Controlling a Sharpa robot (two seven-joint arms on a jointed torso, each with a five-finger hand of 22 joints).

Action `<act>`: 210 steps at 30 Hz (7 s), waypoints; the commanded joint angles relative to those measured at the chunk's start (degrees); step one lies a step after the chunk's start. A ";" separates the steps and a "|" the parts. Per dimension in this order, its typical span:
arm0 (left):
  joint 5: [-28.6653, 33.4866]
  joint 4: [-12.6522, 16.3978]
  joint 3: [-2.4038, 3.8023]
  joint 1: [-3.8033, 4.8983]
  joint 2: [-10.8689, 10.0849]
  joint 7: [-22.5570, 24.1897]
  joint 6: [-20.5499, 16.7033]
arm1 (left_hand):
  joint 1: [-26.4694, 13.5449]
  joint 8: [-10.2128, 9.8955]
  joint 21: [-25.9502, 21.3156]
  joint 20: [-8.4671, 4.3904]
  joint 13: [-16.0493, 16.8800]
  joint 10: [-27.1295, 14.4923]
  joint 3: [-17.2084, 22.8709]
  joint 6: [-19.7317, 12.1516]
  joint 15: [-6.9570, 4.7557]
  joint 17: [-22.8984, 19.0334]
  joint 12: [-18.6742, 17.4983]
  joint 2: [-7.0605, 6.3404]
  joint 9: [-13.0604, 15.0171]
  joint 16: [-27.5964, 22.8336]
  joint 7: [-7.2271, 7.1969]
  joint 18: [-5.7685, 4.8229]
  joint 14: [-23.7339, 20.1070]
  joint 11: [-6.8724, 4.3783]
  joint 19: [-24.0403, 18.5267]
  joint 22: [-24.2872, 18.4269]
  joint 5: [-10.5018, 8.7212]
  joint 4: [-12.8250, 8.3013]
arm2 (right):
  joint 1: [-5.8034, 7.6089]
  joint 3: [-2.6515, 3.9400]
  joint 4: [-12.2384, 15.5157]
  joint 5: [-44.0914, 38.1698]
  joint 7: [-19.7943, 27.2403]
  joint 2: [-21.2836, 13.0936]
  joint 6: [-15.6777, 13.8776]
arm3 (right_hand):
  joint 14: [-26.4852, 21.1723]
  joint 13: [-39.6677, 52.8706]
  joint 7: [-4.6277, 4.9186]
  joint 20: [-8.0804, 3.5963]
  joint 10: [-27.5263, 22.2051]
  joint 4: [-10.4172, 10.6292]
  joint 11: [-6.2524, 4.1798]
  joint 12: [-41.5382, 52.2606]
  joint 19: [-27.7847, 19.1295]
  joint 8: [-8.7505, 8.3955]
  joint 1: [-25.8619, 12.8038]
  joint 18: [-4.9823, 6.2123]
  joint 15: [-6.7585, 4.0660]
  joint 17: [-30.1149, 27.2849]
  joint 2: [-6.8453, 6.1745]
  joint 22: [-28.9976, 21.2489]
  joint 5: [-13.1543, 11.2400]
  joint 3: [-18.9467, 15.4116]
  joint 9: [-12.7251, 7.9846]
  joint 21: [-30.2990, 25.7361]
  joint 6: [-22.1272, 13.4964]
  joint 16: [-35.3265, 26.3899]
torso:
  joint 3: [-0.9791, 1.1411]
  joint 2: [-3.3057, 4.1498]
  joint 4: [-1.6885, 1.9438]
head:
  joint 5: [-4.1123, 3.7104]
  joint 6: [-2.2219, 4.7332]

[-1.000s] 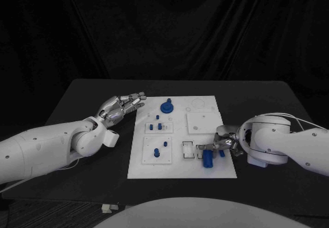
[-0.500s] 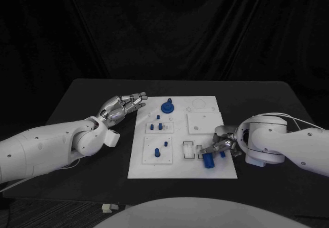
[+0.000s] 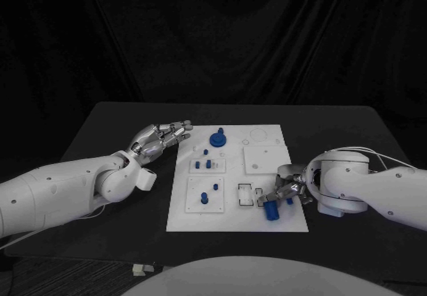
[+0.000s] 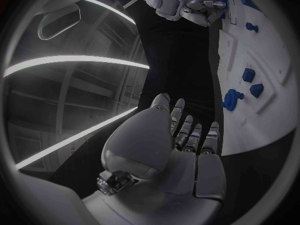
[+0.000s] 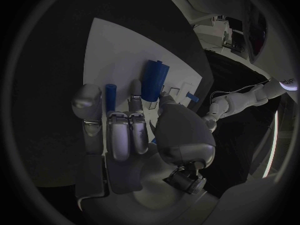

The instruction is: Assemble the parts on the task board

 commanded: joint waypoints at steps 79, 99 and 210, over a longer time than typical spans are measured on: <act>0.32 0.24 0.05 -0.15 -0.42 2.70 1.00 | 0.77 0.29 0.44 -0.09 0.10 0.72 0.76 0.29 0.33 0.02 0.41 0.12 0.01 0.29 -0.06 -0.54 0.03 0.04 0.47 0.12 0.62 -0.16 | 1.81 -0.02 -1.92 16.27 -0.48 5.65 -13.30 | 5.60 15.09 0.38 0.20 5.98 -3.00 0.76 0.20 -1.13 6.14 0.87 1.98 0.65 13.08 -1.75 5.07 13.27 8.56 12.76 -7.68 -8.30 -0.87 | 0.00 0.02 -0.04 | 1.41 0.00; 0.32 0.13 0.05 -0.18 -0.13 2.47 1.27 | 0.84 0.33 0.47 -0.08 0.09 0.82 0.85 0.22 0.41 0.04 0.38 0.05 0.00 0.41 0.01 -0.65 0.10 0.14 0.52 0.14 0.61 -0.15 | 1.00 -0.03 -2.05 14.99 -0.62 5.38 -12.19 | 5.52 15.09 0.42 0.31 5.98 -2.27 0.81 0.20 -1.07 6.44 0.37 2.05 0.71 12.70 -1.52 5.00 8.64 8.18 13.19 -8.16 -8.50 -1.06 | -0.01 0.01 -0.01 | 1.67 0.00; 0.32 -0.13 0.05 -1.04 -0.26 1.92 2.36 | 1.28 0.53 0.65 -0.06 0.07 0.99 1.36 0.21 0.91 0.11 0.21 -0.01 0.00 0.87 0.17 -0.99 0.48 0.43 0.89 0.47 0.86 -0.31 | 2.13 -0.01 3.63 1.24 4.36 -0.40 -26.45 | 6.04 15.09 1.30 0.67 5.98 5.52 1.54 0.20 0.72 11.54 -5.69 1.39 1.26 14.98 -1.40 6.11 -9.32 -2.99 16.83 -4.62 -15.90 0.12 | 0.01 -0.04 0.08 | 2.14 0.00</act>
